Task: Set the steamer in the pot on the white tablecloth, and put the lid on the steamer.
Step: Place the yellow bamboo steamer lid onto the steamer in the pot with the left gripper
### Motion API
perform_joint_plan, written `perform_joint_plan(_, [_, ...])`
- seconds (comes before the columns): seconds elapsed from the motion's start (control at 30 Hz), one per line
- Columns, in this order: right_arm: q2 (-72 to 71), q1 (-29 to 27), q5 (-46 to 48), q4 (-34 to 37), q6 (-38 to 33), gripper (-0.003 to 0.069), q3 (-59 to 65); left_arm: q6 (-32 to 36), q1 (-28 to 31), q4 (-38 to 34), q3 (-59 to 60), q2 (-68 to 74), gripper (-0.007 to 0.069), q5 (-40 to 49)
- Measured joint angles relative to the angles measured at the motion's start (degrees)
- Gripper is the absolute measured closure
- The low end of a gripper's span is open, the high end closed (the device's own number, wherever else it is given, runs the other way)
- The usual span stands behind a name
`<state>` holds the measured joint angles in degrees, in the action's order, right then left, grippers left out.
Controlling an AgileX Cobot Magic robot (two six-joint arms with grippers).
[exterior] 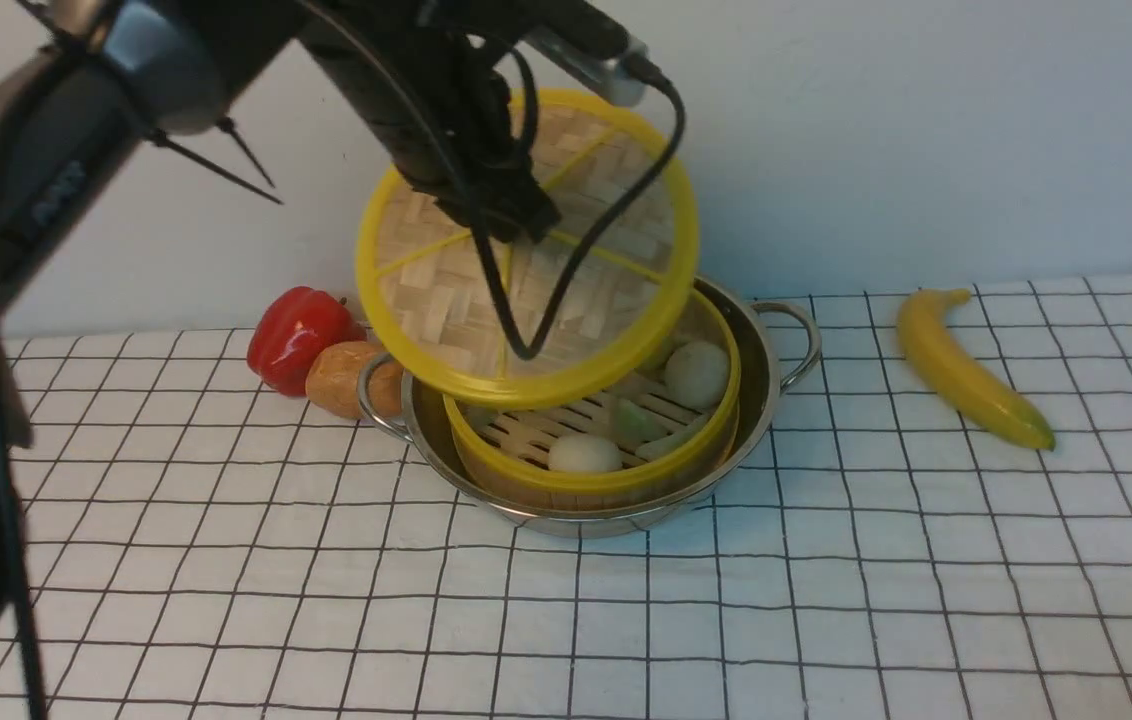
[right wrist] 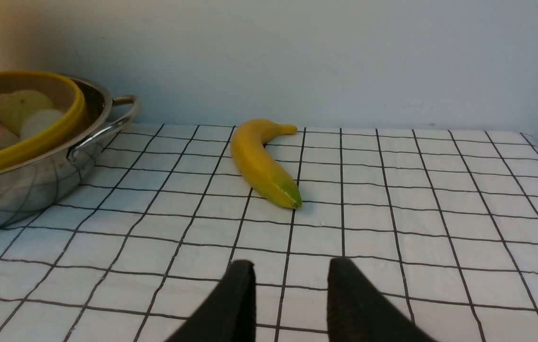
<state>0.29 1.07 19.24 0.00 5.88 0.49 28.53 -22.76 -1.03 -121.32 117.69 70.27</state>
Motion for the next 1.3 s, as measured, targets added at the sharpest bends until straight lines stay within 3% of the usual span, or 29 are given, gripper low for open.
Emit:
perform_joint_plan(0.07, [0.00, 0.00, 0.00, 0.00, 0.00, 0.0419, 0.00, 6.89, -1.41, -0.07, -1.64, 2.14, 0.0508, 0.00])
perform_joint_plan(0.23, [0.00, 0.00, 0.00, 0.00, 0.00, 0.0419, 0.00, 15.70, -2.30, -0.07, -1.87, 3.93, 0.0508, 0.07])
perform_joint_plan(0.8, [0.00, 0.00, 0.00, 0.00, 0.00, 0.0419, 0.00, 15.49, -2.10, 3.67, -2.15, 9.54, 0.0508, 0.02])
perform_joint_plan(1.13, [0.00, 0.00, 0.00, 0.00, 0.00, 0.0419, 0.00, 17.93, -2.10, 4.19, -2.25, 10.31, 0.0508, 0.02])
perform_joint_plan(1.3, [0.00, 0.00, 0.00, 0.00, 0.00, 0.0419, 0.00, 22.29, -2.10, 2.06, -2.25, 10.62, 0.0508, 0.02])
